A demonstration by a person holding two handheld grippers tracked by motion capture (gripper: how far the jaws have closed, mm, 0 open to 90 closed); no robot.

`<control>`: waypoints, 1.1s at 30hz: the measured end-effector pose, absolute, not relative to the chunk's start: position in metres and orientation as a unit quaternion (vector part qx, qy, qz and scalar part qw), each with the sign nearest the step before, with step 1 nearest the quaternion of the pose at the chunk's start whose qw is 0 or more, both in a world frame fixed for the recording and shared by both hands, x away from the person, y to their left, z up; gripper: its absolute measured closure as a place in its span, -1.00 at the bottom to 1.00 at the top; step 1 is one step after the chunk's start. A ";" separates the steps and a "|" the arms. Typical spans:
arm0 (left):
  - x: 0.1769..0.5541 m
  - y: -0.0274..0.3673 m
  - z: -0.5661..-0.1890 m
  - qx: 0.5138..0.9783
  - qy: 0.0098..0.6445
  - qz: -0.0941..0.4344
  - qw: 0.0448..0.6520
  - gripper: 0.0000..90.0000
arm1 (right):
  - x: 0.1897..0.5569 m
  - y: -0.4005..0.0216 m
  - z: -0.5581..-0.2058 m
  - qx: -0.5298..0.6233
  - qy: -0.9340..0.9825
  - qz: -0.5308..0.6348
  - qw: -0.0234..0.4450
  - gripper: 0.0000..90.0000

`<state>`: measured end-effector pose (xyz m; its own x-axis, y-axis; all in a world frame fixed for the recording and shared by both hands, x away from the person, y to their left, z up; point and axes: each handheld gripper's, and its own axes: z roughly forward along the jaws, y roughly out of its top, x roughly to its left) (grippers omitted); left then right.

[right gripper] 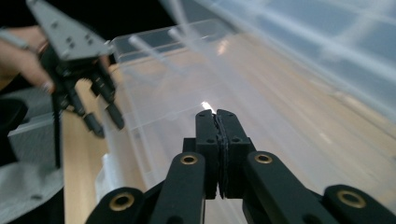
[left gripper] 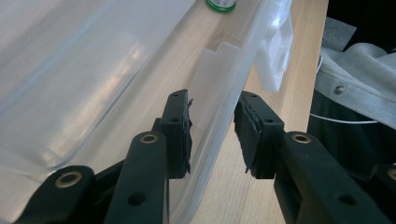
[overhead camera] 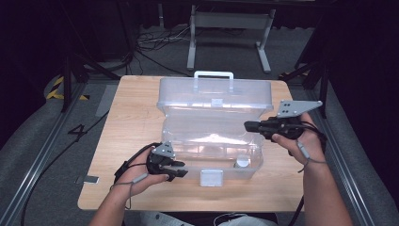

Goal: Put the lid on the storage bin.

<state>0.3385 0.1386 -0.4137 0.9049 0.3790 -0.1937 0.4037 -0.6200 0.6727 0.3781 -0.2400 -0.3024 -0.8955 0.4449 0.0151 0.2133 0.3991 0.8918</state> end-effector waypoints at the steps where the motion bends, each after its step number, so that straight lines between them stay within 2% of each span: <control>1: 0.338 0.139 -0.414 0.900 0.218 -0.016 0.378 0.47 | 0.379 -0.245 -0.302 0.211 0.821 0.517 0.116 1.00; 12: 0.338 0.138 -0.414 0.900 0.218 -0.015 0.377 0.47 | 0.382 -0.275 -0.302 0.258 0.798 0.531 0.121 1.00; 33: 0.338 0.139 -0.414 0.899 0.218 -0.016 0.379 0.45 | 0.386 -0.284 -0.305 0.281 0.783 0.539 0.133 1.00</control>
<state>0.3383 0.1387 -0.4139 0.9048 0.3794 -0.1936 0.4034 -0.6172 0.6755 0.3864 -0.2842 -0.3050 -0.8073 0.5825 0.0944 0.2966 0.2624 0.9182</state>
